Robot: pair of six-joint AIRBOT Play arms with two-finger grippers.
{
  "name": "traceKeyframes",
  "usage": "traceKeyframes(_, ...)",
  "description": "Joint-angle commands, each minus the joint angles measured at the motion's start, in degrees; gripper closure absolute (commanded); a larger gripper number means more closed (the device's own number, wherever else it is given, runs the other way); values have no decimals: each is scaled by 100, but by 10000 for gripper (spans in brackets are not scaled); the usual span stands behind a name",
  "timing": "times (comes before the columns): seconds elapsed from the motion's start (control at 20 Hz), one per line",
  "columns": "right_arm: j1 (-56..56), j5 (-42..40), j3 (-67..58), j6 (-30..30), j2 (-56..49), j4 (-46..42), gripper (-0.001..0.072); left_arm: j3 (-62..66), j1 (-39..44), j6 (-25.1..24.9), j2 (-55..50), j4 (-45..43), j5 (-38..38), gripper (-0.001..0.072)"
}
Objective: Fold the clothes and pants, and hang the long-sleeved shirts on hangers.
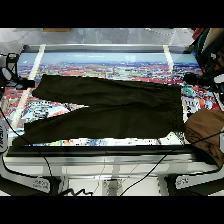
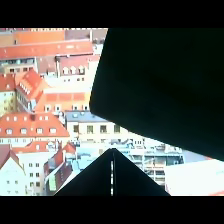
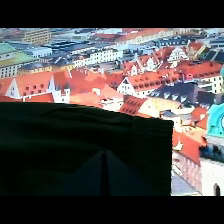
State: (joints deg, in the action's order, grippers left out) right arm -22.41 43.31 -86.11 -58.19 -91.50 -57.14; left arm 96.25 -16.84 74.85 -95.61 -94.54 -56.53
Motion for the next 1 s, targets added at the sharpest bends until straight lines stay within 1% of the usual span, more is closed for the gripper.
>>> traceKeyframes(0.0,-24,450,-2,-26,623,-258,688,4,-33,17,363,-155,-800,681)
traceKeyframes(0.2,-28,737,-2,-26,1403,-651,688,-35,-404,11,573,-129,-2249,682)
traceKeyframes(0.25,-28,804,-2,-26,1523,-734,689,-114,-597,-151,579,79,-2579,681)
traceKeyframes(0.3,-28,859,-2,-24,1604,-815,689,-214,-835,-450,612,529,-2776,682)
traceKeyframes(0.4,-28,935,-2,-24,1650,-942,688,-538,-1403,-728,723,1462,-2771,682)
traceKeyframes(0.45,-28,975,-2,-24,1635,-973,688,-743,-1681,-848,778,1692,-2771,682)
traceKeyframes(0.55,-28,981,-2,-26,1613,-979,688,-1200,-2111,-1056,879,1729,-2623,683)
traceKeyframes(0.65,-28,970,-2,-26,1598,-981,688,-1587,-2374,-1279,922,1775,-2312,682)
traceKeyframes(0.75,-28,975,-2,-31,1598,-977,688,-1912,-2535,-1775,922,2122,-2074,679)
traceKeyframes(0.8,-28,981,-2,-33,1598,-975,688,-2072,-2599,-2004,920,2345,-1921,604)
traceKeyframes(0.85,-28,988,-2,-35,1598,-975,688,-2238,-2649,-2221,920,2490,-1735,303)
traceKeyframes(0.9,-28,1008,-2,-74,1598,-975,689,-2380,-2664,-2271,918,2496,-1537,98)
traceKeyframes(0.95,-28,1012,-2,-192,1598,-973,688,-2500,-2677,-2402,890,2455,-1366,99)
